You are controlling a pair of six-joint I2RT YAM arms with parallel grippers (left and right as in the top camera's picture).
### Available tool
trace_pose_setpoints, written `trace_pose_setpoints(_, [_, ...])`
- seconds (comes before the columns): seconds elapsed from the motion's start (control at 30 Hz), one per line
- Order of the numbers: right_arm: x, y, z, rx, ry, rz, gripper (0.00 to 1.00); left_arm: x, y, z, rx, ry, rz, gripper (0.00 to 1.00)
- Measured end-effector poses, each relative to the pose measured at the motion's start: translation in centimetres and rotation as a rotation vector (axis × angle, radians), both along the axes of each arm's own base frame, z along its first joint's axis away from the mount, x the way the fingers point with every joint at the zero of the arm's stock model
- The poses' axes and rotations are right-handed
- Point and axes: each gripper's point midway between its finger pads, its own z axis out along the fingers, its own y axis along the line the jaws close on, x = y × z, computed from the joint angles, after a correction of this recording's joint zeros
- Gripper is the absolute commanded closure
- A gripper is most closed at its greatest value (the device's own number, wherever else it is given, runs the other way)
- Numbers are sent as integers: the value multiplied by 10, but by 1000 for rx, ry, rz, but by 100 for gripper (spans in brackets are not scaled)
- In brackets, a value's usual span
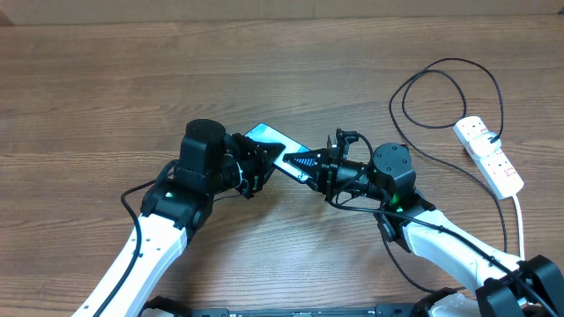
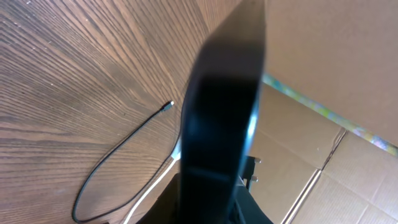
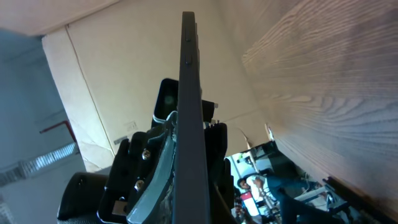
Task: Plug charger to phone and switch on socket
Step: 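Regrasp the phone's other end with the left gripper, then open the right gripper and pull it away from the phone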
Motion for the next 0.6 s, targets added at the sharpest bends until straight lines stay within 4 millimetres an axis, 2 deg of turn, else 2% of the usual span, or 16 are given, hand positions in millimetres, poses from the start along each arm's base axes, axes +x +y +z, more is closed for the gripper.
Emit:
trace_pose_setpoints(0.1, [1,-1,-2,7,54,-12,96,1,0,-1,-1,-4,0,95])
trace_pose_setpoints(0.3, [2,-1,-3,23,130,-24,94,3,-1,-2,-1,-10,2,95])
trace_pose_setpoints(0.33, [2,-1,-3,24,132,-25,89,3,-1,-2,-2,-12,2,96])
trace_pose_setpoints(0.37, [2,-1,-3,25,134,-26,72,3,-1,-2,-2,-11,3,96])
trace_pose_setpoints(0.4, [2,-1,-3,24,132,-24,63,3,-1,-2,-2,-10,4,96])
trace_pose_setpoints(0.5, [-1,0,-6,15,135,-8,52,6,1,-1,9,-30,8,96])
trace_pose_setpoints(0.57, [-2,0,-8,4,128,1,39,7,3,-3,33,-46,10,96])
trace_pose_setpoints(0.6, [-4,0,-12,-7,139,5,37,8,5,-4,57,-66,3,96])
